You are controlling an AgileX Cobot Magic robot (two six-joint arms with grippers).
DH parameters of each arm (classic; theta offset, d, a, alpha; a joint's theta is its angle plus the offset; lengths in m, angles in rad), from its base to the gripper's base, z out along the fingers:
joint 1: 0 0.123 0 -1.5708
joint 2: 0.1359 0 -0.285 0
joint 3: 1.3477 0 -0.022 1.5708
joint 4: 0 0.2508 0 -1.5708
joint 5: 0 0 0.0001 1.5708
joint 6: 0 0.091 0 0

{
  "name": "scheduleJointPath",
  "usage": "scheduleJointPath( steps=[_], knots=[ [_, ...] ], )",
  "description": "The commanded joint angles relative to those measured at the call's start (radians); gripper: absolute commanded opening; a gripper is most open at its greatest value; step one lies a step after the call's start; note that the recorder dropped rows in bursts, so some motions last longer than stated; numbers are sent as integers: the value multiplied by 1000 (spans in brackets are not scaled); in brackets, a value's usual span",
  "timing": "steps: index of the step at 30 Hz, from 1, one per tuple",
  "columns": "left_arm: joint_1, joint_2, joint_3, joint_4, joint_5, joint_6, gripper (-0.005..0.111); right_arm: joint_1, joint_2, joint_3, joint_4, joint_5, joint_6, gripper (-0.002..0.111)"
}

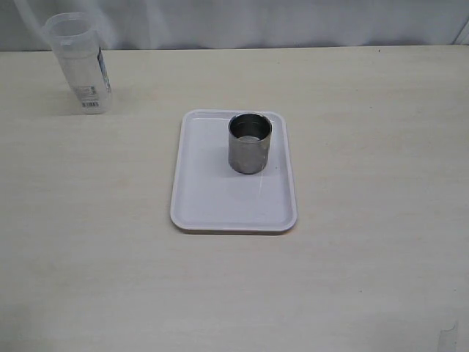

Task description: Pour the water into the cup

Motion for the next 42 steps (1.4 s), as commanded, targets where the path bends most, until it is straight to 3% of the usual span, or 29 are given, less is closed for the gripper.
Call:
scheduleJointPath(
  steps=[1, 42],
  knots=[
    [1, -2, 3, -3, -6, 0, 0, 1, -6, 2, -3, -8, -4, 4],
    [1, -2, 3, -3, -6, 0, 0, 1, -6, 2, -1, 16, -2, 4]
  ],
)
